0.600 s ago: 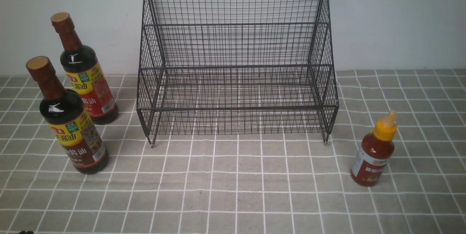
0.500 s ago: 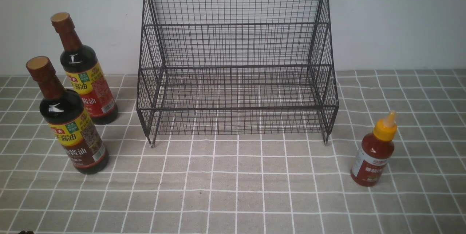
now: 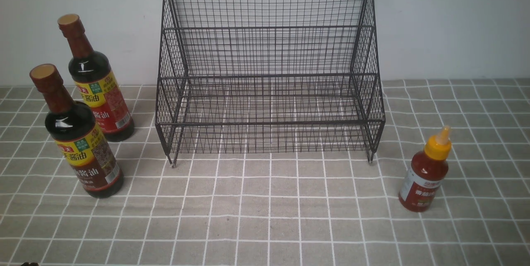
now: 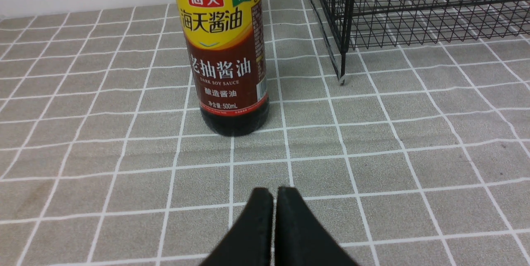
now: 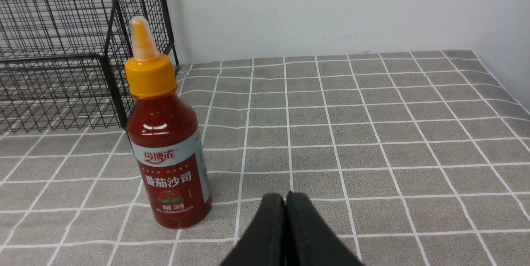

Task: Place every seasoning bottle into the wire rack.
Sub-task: Use the left arm to grab the condiment bottle closest to it

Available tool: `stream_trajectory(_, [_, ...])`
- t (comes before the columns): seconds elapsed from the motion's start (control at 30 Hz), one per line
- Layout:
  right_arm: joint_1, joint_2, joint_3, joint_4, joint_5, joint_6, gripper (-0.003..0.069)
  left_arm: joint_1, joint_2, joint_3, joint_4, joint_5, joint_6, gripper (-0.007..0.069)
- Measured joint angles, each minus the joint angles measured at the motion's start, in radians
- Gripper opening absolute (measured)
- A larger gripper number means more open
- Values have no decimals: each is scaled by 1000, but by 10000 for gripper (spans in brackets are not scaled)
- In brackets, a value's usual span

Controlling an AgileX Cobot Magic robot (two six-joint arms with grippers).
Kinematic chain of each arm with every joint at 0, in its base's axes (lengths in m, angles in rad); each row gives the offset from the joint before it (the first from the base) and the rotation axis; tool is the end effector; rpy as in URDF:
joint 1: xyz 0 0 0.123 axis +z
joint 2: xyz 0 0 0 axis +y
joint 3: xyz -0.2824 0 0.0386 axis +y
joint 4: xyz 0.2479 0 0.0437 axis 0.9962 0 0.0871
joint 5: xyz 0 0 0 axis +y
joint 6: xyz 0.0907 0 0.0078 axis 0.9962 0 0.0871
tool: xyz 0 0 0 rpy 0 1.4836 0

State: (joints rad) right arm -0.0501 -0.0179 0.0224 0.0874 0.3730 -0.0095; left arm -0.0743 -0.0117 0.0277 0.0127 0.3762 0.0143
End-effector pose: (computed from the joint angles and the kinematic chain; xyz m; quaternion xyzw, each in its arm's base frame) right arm 0.0523 0.0003 0.1731 0.0394 0.8005 0.0193 0.5977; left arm 0.0524 -0.0035 0.1706 0.0391 0.8054 -0.0124 0.5914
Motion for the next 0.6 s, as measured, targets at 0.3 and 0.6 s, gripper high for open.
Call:
stream_trajectory(0.3, [0, 0, 0, 0, 0, -15, -15, 0, 0, 1, -13, -125, -14, -7])
stream_trajectory(0.6, [0, 0, 0, 0, 0, -18, -15, 0, 0, 1, -100, -629, -48, -7])
